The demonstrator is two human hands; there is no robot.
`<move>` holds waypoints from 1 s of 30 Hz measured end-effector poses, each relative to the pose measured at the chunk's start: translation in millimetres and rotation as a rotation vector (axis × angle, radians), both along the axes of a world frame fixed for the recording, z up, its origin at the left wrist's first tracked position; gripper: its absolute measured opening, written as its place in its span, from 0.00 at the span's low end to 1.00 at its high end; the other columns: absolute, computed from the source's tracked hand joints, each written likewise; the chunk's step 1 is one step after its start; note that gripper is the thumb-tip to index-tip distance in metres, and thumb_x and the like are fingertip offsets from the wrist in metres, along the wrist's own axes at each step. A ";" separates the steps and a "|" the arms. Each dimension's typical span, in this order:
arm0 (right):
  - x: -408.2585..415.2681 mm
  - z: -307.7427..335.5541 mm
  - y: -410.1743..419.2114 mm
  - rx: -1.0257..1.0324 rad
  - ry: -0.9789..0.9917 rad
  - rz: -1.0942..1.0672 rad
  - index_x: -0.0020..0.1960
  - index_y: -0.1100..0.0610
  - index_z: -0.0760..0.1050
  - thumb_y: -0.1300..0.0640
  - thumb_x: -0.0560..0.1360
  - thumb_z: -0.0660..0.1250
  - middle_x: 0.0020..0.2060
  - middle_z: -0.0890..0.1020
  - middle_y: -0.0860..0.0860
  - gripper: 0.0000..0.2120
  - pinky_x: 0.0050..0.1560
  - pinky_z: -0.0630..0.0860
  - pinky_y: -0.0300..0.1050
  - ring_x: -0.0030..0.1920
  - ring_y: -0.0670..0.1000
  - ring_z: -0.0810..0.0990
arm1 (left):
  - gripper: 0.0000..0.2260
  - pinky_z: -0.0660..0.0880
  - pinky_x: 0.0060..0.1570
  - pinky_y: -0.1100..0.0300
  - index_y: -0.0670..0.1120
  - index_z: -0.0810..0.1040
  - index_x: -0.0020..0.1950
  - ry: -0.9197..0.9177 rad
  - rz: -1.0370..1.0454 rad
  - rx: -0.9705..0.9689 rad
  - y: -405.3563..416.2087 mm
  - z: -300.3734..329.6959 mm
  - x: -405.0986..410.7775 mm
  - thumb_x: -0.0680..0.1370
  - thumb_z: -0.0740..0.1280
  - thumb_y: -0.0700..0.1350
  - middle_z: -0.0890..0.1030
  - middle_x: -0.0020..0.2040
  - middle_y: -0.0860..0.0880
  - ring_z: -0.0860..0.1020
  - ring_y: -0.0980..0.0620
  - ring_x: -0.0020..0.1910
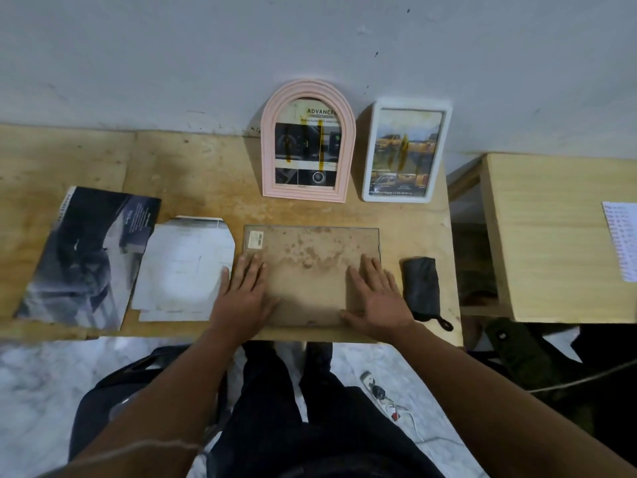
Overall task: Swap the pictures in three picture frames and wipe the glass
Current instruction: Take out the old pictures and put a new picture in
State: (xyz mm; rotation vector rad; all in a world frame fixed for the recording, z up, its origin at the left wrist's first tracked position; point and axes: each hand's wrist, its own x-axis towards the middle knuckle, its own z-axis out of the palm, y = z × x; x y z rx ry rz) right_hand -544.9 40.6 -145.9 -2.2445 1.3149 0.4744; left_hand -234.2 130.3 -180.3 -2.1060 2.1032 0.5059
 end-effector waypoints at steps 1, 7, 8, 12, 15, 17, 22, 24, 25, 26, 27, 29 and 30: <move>-5.1 -2.3 -0.5 0.019 0.012 0.013 0.83 0.48 0.37 0.29 0.77 0.59 0.80 0.29 0.54 0.48 0.82 0.41 0.61 0.80 0.55 0.28 | 0.36 0.56 0.77 0.33 0.43 0.62 0.82 -0.015 -0.013 0.014 8.3 0.5 6.0 0.81 0.51 0.65 0.59 0.83 0.43 0.55 0.39 0.83; -4.0 -9.9 -3.2 0.103 -0.019 -0.033 0.83 0.47 0.37 0.32 0.77 0.64 0.79 0.26 0.50 0.49 0.81 0.41 0.62 0.79 0.53 0.26 | 0.36 0.58 0.76 0.32 0.49 0.59 0.83 -0.050 -0.022 0.112 27.3 1.5 17.1 0.80 0.61 0.66 0.55 0.84 0.48 0.53 0.39 0.83; -3.3 -10.1 -3.1 0.108 -0.020 -0.036 0.83 0.47 0.37 0.33 0.77 0.65 0.79 0.25 0.50 0.49 0.81 0.40 0.62 0.79 0.53 0.26 | 0.37 0.59 0.76 0.32 0.49 0.60 0.82 -0.056 -0.016 0.114 27.1 1.9 16.8 0.79 0.64 0.65 0.56 0.84 0.48 0.54 0.38 0.83; -7.4 -15.5 -1.9 0.117 0.016 -0.021 0.83 0.46 0.34 0.32 0.77 0.64 0.77 0.23 0.49 0.50 0.81 0.39 0.62 0.78 0.53 0.24 | 0.35 0.62 0.73 0.31 0.49 0.60 0.82 -0.050 -0.019 0.097 29.4 0.7 16.2 0.79 0.58 0.67 0.59 0.84 0.48 0.58 0.36 0.81; -7.1 -17.1 -2.9 0.123 0.036 -0.007 0.82 0.45 0.31 0.32 0.78 0.62 0.76 0.22 0.50 0.50 0.81 0.40 0.63 0.77 0.54 0.23 | 0.35 0.64 0.73 0.33 0.49 0.58 0.82 -0.041 -0.012 0.157 27.5 0.7 17.6 0.79 0.53 0.67 0.57 0.84 0.48 0.58 0.35 0.81; -3.5 -12.5 -4.6 0.134 0.054 0.012 0.82 0.46 0.30 0.31 0.78 0.61 0.76 0.22 0.51 0.50 0.81 0.39 0.63 0.77 0.55 0.22 | 0.36 0.57 0.76 0.33 0.49 0.56 0.83 -0.006 0.020 0.223 21.3 5.3 14.5 0.80 0.58 0.65 0.49 0.85 0.49 0.50 0.36 0.83; -1.4 7.0 -13.5 0.190 -0.028 -0.021 0.84 0.49 0.37 0.25 0.74 0.58 0.81 0.31 0.51 0.51 0.81 0.49 0.62 0.81 0.55 0.32 | 0.37 0.46 0.81 0.42 0.46 0.51 0.85 0.060 0.060 0.298 4.6 31.8 6.2 0.82 0.64 0.56 0.42 0.85 0.48 0.42 0.42 0.84; -6.8 21.0 -14.4 0.140 -0.152 -0.139 0.84 0.50 0.50 0.26 0.75 0.57 0.84 0.47 0.51 0.46 0.77 0.65 0.58 0.82 0.55 0.52 | 0.31 0.61 0.78 0.44 0.45 0.61 0.82 0.121 0.118 0.245 4.2 41.2 3.2 0.81 0.65 0.51 0.53 0.85 0.46 0.57 0.41 0.82; -10.8 24.5 -13.6 0.071 -0.187 -0.218 0.83 0.49 0.55 0.30 0.78 0.60 0.82 0.56 0.52 0.41 0.71 0.72 0.56 0.78 0.56 0.63 | 0.27 0.71 0.71 0.45 0.46 0.67 0.79 0.141 0.183 0.191 6.0 45.4 0.5 0.80 0.65 0.50 0.60 0.81 0.46 0.66 0.40 0.77; -13.8 24.4 -12.4 -0.001 -0.194 -0.308 0.81 0.49 0.58 0.36 0.79 0.63 0.78 0.64 0.53 0.35 0.65 0.77 0.57 0.73 0.58 0.70 | 0.24 0.76 0.62 0.46 0.47 0.71 0.75 0.145 0.256 0.139 8.4 48.6 -2.8 0.80 0.65 0.49 0.66 0.77 0.45 0.73 0.40 0.69; -15.1 23.8 -10.4 -0.028 -0.180 -0.419 0.79 0.48 0.61 0.40 0.79 0.64 0.72 0.70 0.55 0.32 0.61 0.79 0.59 0.69 0.59 0.74 | 0.21 0.78 0.56 0.46 0.47 0.73 0.73 0.146 0.329 0.107 10.4 52.0 -6.8 0.80 0.65 0.49 0.68 0.73 0.45 0.75 0.40 0.63; -12.6 22.8 -4.8 0.072 -0.218 -0.654 0.76 0.50 0.63 0.41 0.80 0.65 0.67 0.75 0.57 0.29 0.60 0.79 0.60 0.64 0.62 0.77 | 0.21 0.78 0.55 0.47 0.47 0.73 0.72 0.184 0.446 0.121 11.8 56.5 -13.9 0.80 0.64 0.49 0.68 0.71 0.44 0.77 0.40 0.60; -10.8 21.0 -1.7 0.130 -0.270 -0.737 0.76 0.53 0.64 0.42 0.80 0.65 0.66 0.77 0.58 0.29 0.61 0.78 0.58 0.63 0.62 0.79 | 0.21 0.77 0.57 0.48 0.46 0.72 0.73 0.216 0.483 0.150 12.1 56.1 -15.9 0.80 0.64 0.50 0.67 0.72 0.44 0.78 0.40 0.61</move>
